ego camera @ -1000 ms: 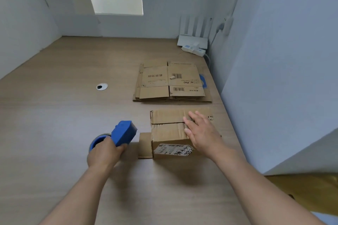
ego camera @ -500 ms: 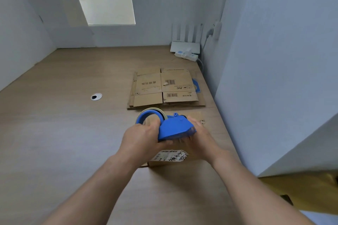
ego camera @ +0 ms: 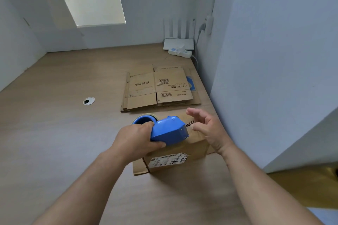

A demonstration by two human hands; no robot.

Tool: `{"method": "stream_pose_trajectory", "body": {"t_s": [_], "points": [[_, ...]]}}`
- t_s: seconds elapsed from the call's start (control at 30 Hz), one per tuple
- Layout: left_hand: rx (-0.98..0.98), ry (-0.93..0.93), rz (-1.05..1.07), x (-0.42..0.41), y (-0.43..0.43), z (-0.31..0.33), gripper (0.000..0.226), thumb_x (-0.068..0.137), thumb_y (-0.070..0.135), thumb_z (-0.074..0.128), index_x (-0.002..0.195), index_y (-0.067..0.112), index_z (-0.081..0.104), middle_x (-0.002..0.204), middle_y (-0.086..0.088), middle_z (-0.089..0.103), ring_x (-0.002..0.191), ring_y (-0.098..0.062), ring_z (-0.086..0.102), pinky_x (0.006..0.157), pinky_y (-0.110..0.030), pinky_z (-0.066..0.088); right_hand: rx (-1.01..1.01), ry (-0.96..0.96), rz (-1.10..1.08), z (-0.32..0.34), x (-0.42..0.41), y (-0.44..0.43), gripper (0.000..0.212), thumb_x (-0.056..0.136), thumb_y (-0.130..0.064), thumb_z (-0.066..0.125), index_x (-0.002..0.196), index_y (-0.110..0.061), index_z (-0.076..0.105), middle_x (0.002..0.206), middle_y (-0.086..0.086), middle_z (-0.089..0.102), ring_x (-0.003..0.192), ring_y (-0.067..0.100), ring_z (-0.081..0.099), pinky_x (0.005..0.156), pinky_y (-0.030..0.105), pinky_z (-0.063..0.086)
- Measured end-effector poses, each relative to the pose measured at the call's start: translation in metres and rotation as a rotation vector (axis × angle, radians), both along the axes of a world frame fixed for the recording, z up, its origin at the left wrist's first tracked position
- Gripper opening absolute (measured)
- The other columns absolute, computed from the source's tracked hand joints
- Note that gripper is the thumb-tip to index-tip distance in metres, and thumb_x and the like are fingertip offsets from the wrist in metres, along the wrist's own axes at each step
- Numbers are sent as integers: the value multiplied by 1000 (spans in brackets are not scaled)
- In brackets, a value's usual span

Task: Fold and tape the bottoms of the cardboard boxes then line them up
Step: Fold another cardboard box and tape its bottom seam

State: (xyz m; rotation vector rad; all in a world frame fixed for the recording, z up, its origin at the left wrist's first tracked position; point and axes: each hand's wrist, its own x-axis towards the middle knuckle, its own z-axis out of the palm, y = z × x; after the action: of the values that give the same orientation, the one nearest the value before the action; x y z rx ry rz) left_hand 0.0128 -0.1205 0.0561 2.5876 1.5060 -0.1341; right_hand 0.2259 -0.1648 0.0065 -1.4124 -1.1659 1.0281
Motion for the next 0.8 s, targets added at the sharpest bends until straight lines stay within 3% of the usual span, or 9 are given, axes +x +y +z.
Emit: {"method": "stream_pose_trajectory", "body": {"t_s": [0.1,0.2,0.43,0.57,0.67,0.8], "points": [[-20,32,-17,2,5,0,53,84,63,53,121,26,49,109,6,62,97,-17,58,77,-28,46,-9,8,-47,3,-3,2,20,84,-1,66,90,-20,68,100,0,68,93,10,59,78,11,48],[-70,41,-6,4,8,4,52,83,64,54,117,25,50,106,6,62,93,-15,57,76,-28,47,11,16,-95,2,-5,2,13,85,-1,65,76,-11,66,95,-3,69,90,8,63,73,8,46],[-404,-183,39,7,24,27,41,77,55,67,105,27,59,91,8,64,82,-8,60,71,-25,52,-37,-62,-193,-2,-4,9,18,88,-10,61,71,-14,59,73,-2,62,72,9,55,69,19,46],[-493,-96,98,-5,35,40,40,75,56,71,97,26,59,88,7,65,81,-10,61,65,-21,41,-89,-61,-293,-2,1,10,17,89,-13,58,73,-10,59,73,-1,60,71,9,52,62,19,42],[-555,-85,163,-12,43,42,59,54,67,65,94,25,61,88,4,68,81,-14,64,69,-23,44,-123,-102,-299,-2,2,13,15,89,-13,58,80,-1,62,77,2,62,76,14,56,69,26,46],[-571,44,240,-30,50,44,60,52,68,65,93,25,62,90,5,67,83,-14,63,69,-25,42,-150,134,-455,-4,20,13,14,91,-6,52,79,-3,58,91,11,66,82,21,68,78,33,54]]}}
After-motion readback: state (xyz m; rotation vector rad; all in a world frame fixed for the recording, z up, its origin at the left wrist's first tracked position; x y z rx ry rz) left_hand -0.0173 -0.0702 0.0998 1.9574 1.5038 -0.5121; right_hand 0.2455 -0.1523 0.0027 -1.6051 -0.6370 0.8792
